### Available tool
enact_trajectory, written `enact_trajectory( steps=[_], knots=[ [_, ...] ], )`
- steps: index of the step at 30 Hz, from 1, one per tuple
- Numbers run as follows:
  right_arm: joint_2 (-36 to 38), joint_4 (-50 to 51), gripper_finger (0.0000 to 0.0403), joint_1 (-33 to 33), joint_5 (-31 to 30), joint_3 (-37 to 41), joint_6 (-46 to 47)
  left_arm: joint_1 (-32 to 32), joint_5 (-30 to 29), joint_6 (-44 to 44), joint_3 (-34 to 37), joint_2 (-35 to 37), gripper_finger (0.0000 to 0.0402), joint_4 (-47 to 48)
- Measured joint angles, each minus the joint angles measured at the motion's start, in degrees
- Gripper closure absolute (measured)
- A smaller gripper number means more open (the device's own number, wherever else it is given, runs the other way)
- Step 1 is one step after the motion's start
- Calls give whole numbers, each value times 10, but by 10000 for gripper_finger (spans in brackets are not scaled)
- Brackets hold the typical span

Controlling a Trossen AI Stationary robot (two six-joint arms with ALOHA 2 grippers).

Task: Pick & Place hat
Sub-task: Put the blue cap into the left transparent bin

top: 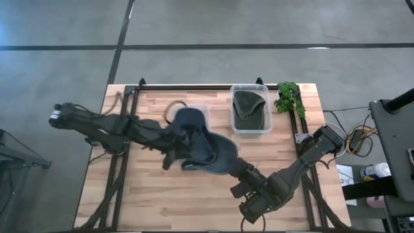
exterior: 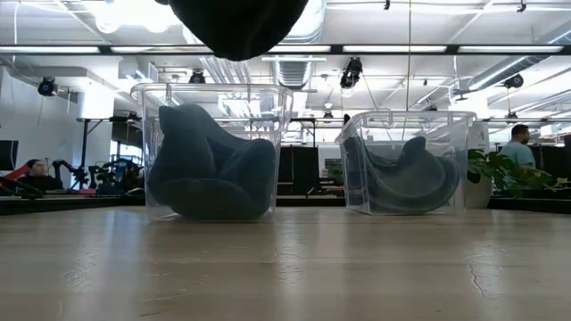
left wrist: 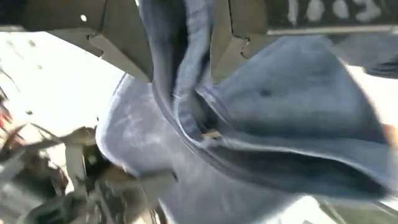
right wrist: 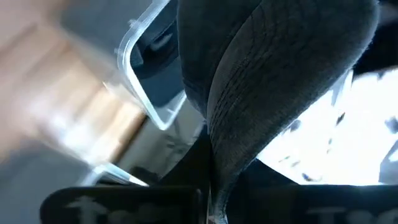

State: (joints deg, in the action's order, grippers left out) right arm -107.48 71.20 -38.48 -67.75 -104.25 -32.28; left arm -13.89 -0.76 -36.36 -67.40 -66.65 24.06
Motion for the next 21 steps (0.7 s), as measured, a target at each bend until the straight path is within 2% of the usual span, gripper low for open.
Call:
enact_trajectory(
  steps=[6,9,11,16,21],
  knots=[
    [0,2,387,21,0,0,274,0,-120,5,0,75,248,61],
    [0,2,387,23,5,-1,325,-2,-137,11,1,100,248,88],
    [-1,2,387,18,33,-1,295,-2,-138,19,1,112,248,113],
    [-4,3,387,-5,125,20,125,-3,-120,10,2,112,248,155],
    [-4,-5,387,-22,181,40,64,-6,-5,6,11,83,248,152]
  ],
)
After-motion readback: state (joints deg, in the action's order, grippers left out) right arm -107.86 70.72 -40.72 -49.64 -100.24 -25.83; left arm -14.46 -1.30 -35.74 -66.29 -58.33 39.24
